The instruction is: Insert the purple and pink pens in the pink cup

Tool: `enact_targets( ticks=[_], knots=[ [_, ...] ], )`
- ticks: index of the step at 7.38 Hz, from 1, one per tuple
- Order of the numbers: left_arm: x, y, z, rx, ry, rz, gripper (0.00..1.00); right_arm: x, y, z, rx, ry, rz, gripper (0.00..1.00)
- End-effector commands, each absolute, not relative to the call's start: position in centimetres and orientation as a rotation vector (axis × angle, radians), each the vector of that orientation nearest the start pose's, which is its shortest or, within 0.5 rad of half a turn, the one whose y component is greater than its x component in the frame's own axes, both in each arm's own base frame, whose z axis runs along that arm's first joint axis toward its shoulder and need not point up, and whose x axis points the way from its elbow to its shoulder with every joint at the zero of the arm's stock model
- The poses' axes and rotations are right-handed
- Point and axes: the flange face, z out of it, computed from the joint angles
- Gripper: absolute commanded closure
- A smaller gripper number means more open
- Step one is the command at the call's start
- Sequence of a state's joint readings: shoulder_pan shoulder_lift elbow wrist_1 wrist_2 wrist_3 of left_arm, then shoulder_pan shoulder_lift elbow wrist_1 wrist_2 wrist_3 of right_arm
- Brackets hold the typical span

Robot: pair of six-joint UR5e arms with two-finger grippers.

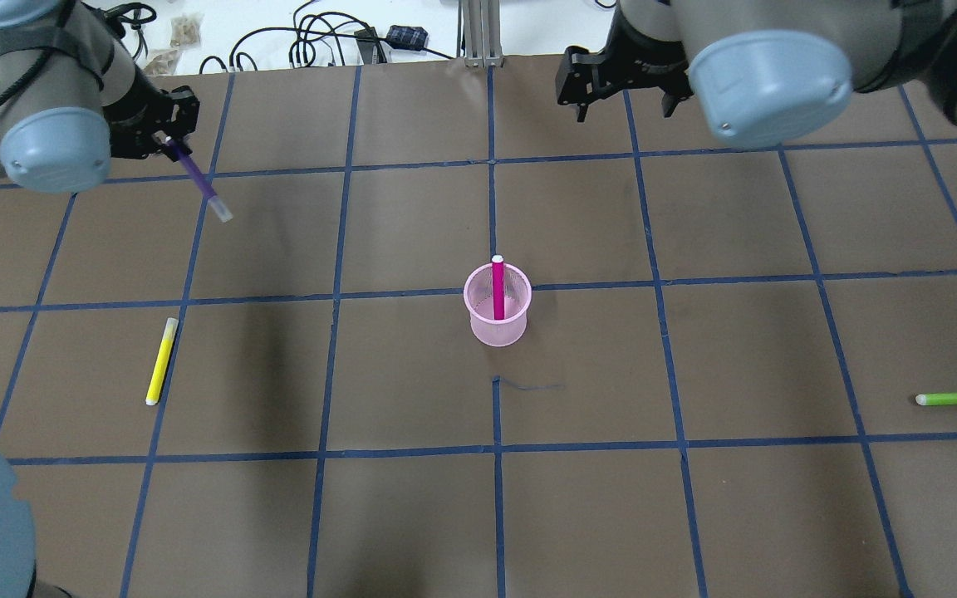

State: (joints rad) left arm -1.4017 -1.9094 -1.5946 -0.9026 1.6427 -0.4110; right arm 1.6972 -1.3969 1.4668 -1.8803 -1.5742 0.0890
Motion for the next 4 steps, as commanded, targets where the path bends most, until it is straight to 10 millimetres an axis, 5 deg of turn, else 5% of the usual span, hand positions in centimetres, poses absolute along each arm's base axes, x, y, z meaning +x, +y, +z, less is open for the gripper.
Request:
enact_targets(
  ticks=[1,2,4],
  knots=[
    [-13.9,-62.9,37.4,-0.950,2.886,-0.635,1.00,16.5,-52.9,51.6,-0.195,3.125,-0.201,0.00],
    [-18.9,-61.6,37.4,-1.088,2.888,-0.656,1.00,13.6,-51.2,51.1,-0.192,3.122,0.037,0.00],
    [-23.6,-59.8,37.5,-1.174,2.852,-0.748,1.00,13.1,-49.8,50.1,-0.097,3.115,0.144,0.00]
  ],
)
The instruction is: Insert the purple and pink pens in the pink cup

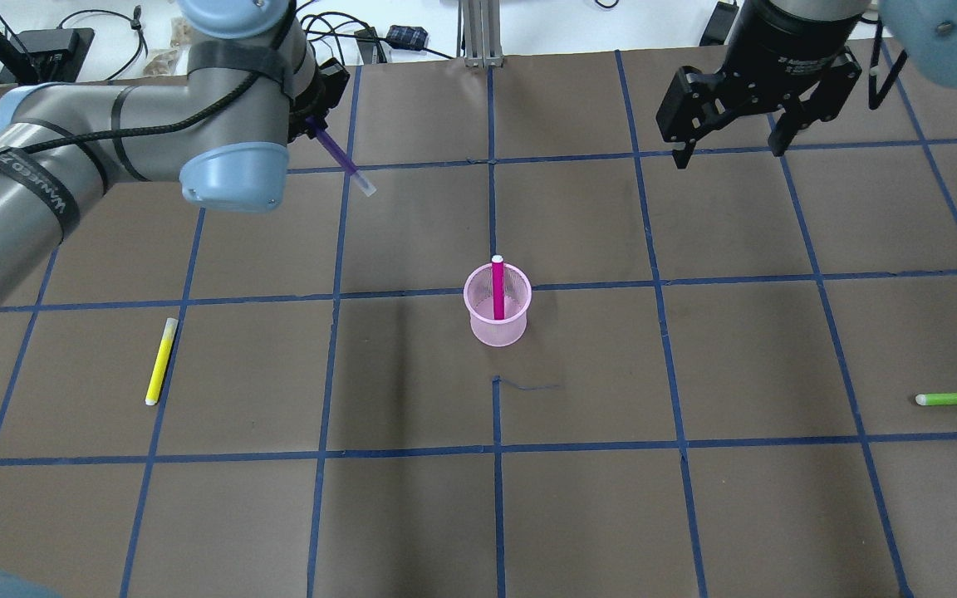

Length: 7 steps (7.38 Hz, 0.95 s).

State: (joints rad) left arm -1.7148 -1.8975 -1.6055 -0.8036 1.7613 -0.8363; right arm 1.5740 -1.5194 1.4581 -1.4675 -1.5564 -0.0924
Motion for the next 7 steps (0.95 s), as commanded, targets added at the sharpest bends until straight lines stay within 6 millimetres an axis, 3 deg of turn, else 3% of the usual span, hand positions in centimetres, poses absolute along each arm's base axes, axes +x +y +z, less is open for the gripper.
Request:
enact_targets(
  ticks=[1,2,4,5,7],
  knots=[
    [-27.1,-58.6,36.0,-1.250,2.845,-0.714,1.00,13.1,-50.4,49.7,-0.031,3.124,0.051,0.00],
    [-29.9,-57.0,35.7,-1.226,2.812,-0.738,1.00,13.0,-50.9,49.9,-0.034,3.135,-0.014,0.00],
    [-33.4,-53.5,35.6,-1.144,2.797,-0.757,1.00,13.0,-51.0,49.8,-0.022,3.131,-0.029,0.00],
    [-34.1,-52.0,35.0,-1.101,2.796,-0.700,1.00,13.0,-51.0,49.5,-0.050,3.131,-0.020,0.00],
    [-36.0,-51.1,32.5,-1.171,2.764,-0.640,1.00,13.0,-50.9,49.6,-0.036,3.134,-0.022,0.00]
  ],
)
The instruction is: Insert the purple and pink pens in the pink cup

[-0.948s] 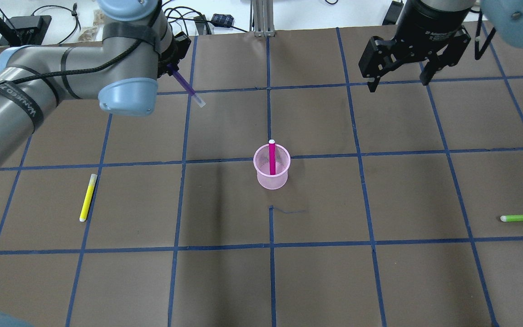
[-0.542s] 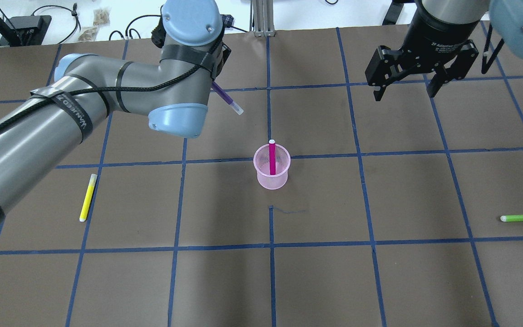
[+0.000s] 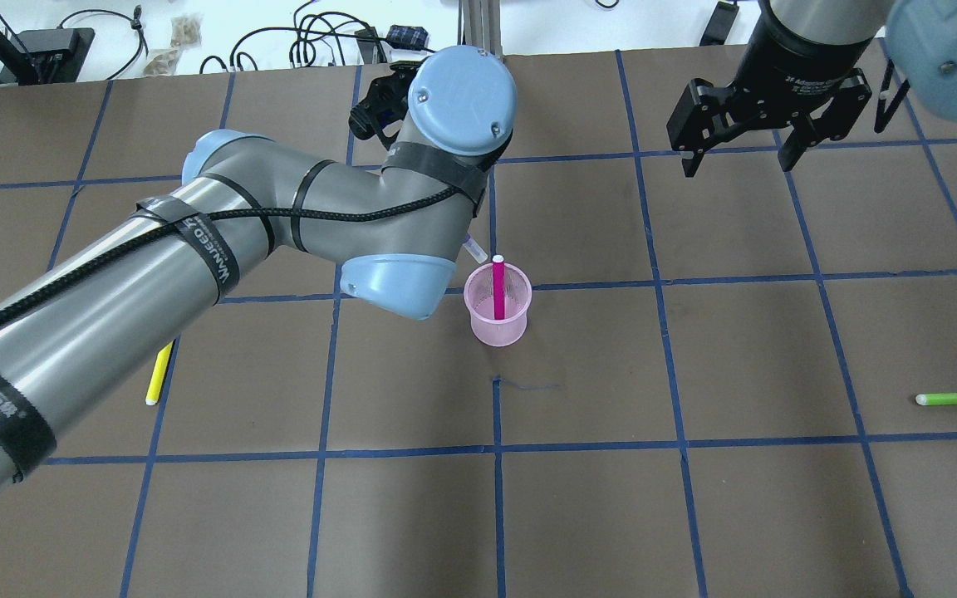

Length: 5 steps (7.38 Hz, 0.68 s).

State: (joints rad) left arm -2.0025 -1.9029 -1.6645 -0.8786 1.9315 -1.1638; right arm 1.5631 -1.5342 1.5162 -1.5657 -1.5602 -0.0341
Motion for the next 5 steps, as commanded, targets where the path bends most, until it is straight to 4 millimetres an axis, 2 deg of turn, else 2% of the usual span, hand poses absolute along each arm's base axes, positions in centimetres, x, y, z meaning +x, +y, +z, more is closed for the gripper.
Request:
enact_targets(
  ticks=[1,5],
  knots=[
    [-36.7,-50.6,32.4,-1.183,2.764,-0.640,1.00,13.1,-51.0,49.5,-0.036,3.128,-0.017,0.00],
    [-36.8,-48.9,29.6,-1.202,2.732,-0.584,1.00,13.0,-50.9,49.7,-0.034,3.135,-0.022,0.00]
  ],
)
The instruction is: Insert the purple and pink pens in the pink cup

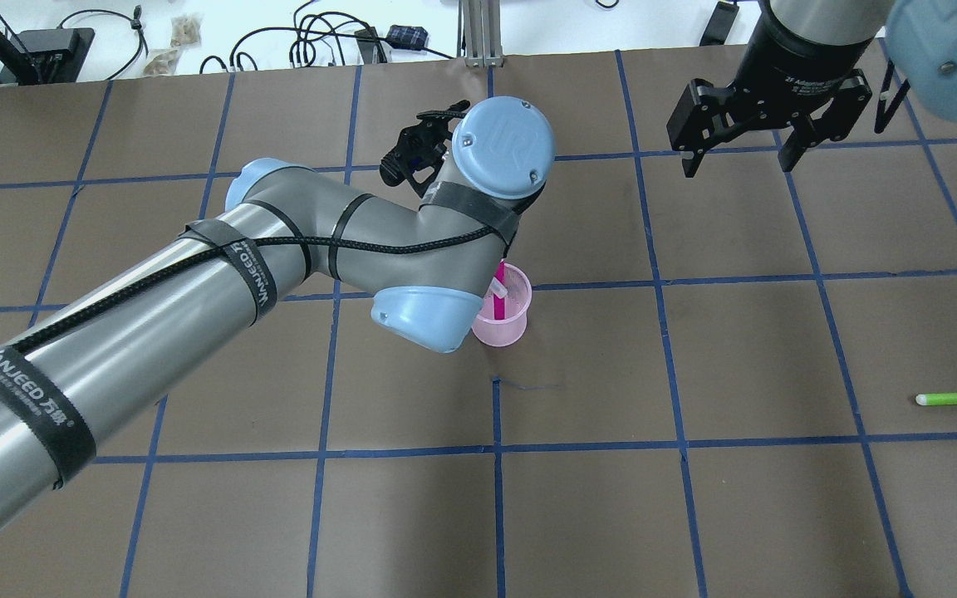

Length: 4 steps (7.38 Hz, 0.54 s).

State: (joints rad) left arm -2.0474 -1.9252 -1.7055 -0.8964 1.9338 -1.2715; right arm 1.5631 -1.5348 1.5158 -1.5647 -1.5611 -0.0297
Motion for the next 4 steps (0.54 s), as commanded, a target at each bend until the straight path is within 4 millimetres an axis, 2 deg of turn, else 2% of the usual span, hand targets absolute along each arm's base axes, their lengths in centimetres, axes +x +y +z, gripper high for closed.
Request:
enact_targets(
  ticks=[1,2,3,4],
  knots=[
    [-37.6,-48.4,29.3,-1.210,2.732,-0.583,1.00,13.0,-50.9,49.7,-0.034,3.135,-0.022,0.00],
    [-38.1,-47.9,29.3,-1.218,2.734,-0.583,1.00,13.0,-50.9,49.7,-0.034,3.135,-0.022,0.00],
    [-38.7,-47.5,29.3,-1.207,2.743,-0.586,0.75,13.0,-50.9,49.7,-0.034,3.135,-0.022,0.00],
    [-39.0,-47.2,29.3,-1.222,2.742,-0.586,0.08,13.0,-50.9,49.7,-0.034,3.135,-0.022,0.00]
  ],
)
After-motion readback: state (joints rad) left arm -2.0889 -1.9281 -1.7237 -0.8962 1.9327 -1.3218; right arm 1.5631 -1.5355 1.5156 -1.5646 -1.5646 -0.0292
